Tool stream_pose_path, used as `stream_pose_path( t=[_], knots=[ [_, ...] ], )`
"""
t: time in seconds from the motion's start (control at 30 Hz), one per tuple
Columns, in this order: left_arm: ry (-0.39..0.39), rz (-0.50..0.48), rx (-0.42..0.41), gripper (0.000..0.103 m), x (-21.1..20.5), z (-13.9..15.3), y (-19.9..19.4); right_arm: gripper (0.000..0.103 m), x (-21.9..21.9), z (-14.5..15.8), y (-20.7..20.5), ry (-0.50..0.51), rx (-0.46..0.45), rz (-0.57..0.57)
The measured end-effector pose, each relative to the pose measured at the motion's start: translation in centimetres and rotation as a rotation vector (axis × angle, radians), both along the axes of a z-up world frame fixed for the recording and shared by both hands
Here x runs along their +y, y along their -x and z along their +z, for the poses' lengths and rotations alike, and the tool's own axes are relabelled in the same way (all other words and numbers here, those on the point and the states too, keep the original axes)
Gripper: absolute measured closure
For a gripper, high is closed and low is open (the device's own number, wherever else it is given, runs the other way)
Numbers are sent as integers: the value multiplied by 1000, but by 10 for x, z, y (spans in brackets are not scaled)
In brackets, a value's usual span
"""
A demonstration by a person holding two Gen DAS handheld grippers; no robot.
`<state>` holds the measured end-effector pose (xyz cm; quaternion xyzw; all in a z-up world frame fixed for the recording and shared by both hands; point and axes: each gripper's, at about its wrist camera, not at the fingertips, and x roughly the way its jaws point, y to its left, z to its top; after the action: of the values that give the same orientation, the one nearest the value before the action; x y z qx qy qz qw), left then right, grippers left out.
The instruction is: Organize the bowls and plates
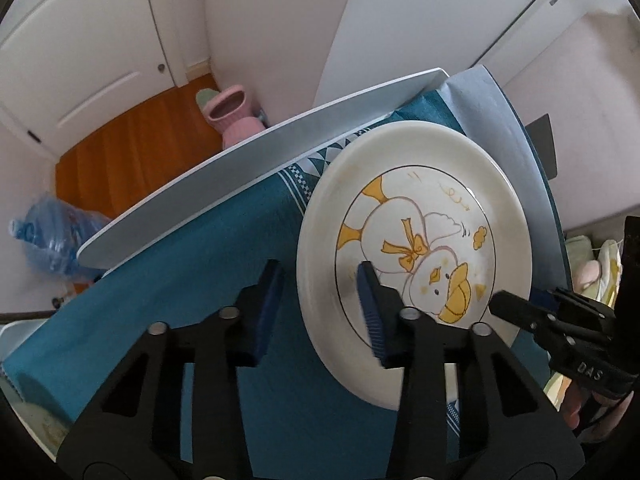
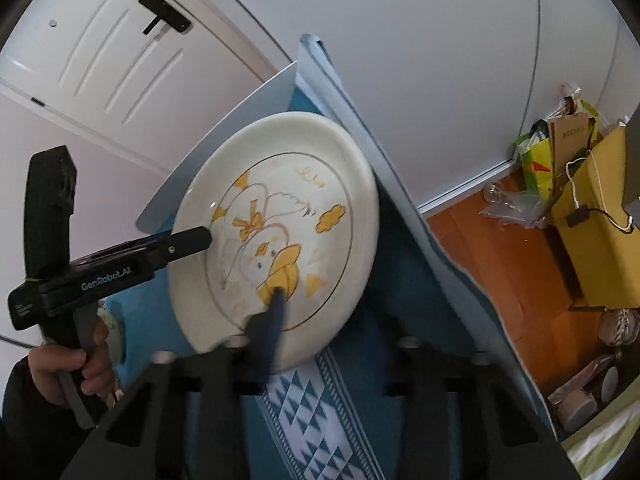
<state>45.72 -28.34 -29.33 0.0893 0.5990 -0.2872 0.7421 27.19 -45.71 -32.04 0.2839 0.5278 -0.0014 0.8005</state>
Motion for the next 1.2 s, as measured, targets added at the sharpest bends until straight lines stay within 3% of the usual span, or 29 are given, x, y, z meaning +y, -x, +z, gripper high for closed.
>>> stream_pose_path(
  t=[0.17, 0.4, 0.7, 0.97, 1.2],
  knots=[
    [20, -27, 5, 81, -2, -2, -2, 81, -5, -4, -7, -13, 0, -55],
    [-2, -32, -35, 81, -2, 2, 4, 85, -6, -3, -13, 9, 11, -51],
    [11, -7, -149, 81, 4, 42, 19, 85, 1, 13, -16, 81, -17, 34],
    [35, 93, -237, 81, 28, 88, 43, 85, 12, 55, -16, 176, -120, 163],
    [87, 266, -297, 81, 79, 133, 94, 85, 43, 107, 3, 285, -262, 337]
  ],
)
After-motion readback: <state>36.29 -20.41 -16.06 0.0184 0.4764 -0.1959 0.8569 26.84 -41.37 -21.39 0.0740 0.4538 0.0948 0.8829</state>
